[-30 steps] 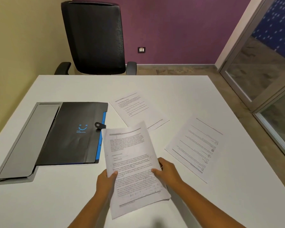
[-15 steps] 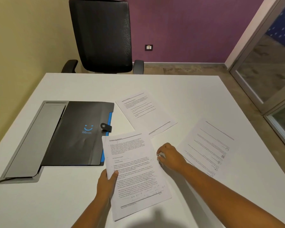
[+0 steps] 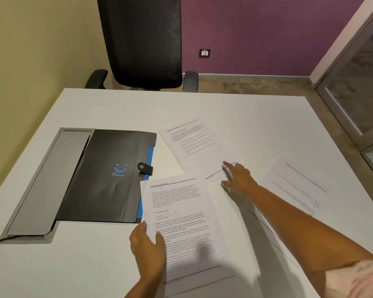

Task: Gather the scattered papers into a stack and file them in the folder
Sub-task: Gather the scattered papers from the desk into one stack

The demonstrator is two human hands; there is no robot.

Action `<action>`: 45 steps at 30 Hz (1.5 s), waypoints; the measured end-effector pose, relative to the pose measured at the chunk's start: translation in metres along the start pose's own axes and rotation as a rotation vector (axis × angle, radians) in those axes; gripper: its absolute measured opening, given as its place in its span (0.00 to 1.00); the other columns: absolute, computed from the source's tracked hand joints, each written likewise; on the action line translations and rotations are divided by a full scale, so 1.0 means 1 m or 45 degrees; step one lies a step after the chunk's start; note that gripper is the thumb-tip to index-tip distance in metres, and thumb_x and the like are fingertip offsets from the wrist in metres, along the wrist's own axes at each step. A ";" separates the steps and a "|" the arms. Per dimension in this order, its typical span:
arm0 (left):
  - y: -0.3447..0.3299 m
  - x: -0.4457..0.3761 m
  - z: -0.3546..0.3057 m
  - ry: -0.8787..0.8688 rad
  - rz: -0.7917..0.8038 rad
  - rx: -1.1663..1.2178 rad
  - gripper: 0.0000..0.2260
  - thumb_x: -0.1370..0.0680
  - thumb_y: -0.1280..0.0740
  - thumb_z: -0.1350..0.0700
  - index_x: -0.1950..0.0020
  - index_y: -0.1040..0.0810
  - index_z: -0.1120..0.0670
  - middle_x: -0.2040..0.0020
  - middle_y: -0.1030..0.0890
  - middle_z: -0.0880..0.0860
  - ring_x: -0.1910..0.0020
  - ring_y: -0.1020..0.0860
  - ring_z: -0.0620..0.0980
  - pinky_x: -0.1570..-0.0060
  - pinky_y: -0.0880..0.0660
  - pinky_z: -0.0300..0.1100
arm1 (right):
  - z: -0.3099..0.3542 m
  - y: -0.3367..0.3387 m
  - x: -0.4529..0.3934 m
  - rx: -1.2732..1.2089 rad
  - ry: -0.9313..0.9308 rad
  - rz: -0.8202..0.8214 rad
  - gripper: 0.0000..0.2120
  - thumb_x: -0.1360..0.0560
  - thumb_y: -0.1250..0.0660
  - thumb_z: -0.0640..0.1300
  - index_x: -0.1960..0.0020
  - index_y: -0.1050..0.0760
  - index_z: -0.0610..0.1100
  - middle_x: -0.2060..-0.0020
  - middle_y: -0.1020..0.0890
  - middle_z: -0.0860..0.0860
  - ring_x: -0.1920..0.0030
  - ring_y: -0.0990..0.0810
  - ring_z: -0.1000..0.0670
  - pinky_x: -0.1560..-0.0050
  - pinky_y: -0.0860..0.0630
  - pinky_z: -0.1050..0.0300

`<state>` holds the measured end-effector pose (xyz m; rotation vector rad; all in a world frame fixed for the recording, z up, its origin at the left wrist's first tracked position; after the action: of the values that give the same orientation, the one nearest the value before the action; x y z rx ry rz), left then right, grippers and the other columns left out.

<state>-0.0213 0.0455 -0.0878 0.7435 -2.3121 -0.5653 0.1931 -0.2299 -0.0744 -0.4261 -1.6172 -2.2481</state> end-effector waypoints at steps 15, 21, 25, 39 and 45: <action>-0.007 0.008 -0.018 -0.138 0.087 -0.021 0.19 0.25 0.33 0.61 0.35 0.30 0.56 0.29 0.35 0.57 0.31 0.35 0.58 0.32 0.37 0.55 | -0.009 -0.019 -0.019 0.153 -0.109 0.030 0.30 0.20 0.48 0.56 0.23 0.51 0.46 0.23 0.52 0.47 0.23 0.54 0.42 0.27 0.49 0.38; 0.001 0.017 -0.025 -0.169 0.100 0.134 0.14 0.23 0.37 0.62 0.39 0.30 0.53 0.36 0.32 0.52 0.38 0.30 0.53 0.35 0.33 0.51 | -0.012 0.024 0.017 -0.709 -0.098 -0.250 0.24 0.19 0.44 0.44 0.25 0.42 0.41 0.24 0.42 0.47 0.26 0.39 0.50 0.29 0.40 0.60; -0.002 0.022 -0.034 -0.244 0.233 0.206 0.08 0.21 0.41 0.60 0.43 0.29 0.52 0.45 0.29 0.48 0.47 0.30 0.47 0.44 0.33 0.41 | -0.015 0.040 0.064 -1.173 -0.110 -0.409 0.21 0.21 0.40 0.42 0.28 0.35 0.46 0.27 0.34 0.51 0.31 0.34 0.54 0.36 0.38 0.69; -0.056 0.049 -0.057 0.404 1.148 0.976 0.22 0.25 0.46 0.37 0.41 0.26 0.49 0.44 0.18 0.56 0.44 0.20 0.60 0.47 0.23 0.56 | 0.007 -0.012 0.200 -2.115 -0.089 -0.131 0.14 0.22 0.40 0.39 0.40 0.24 0.48 0.59 0.14 0.48 0.57 0.16 0.52 0.42 0.22 0.53; -0.043 0.034 -0.039 0.390 0.851 0.772 0.05 0.21 0.40 0.58 0.52 0.25 0.51 0.63 0.14 0.55 0.66 0.16 0.54 0.72 0.20 0.45 | -0.007 -0.040 0.212 -1.646 -0.238 -0.045 0.15 0.23 0.36 0.38 0.38 0.23 0.48 0.64 0.20 0.47 0.62 0.20 0.56 0.60 0.22 0.66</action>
<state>-0.0011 -0.0154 -0.0695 0.2356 -2.2468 0.5308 -0.0153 -0.2458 -0.0191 -0.8904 0.0215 -3.0510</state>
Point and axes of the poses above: each hand's wrist, its own x-axis away from the middle knuckle, its own y-axis out of the back of the hand, z = x × y, the point moved 7 cm from there along -x, towards the middle knuckle
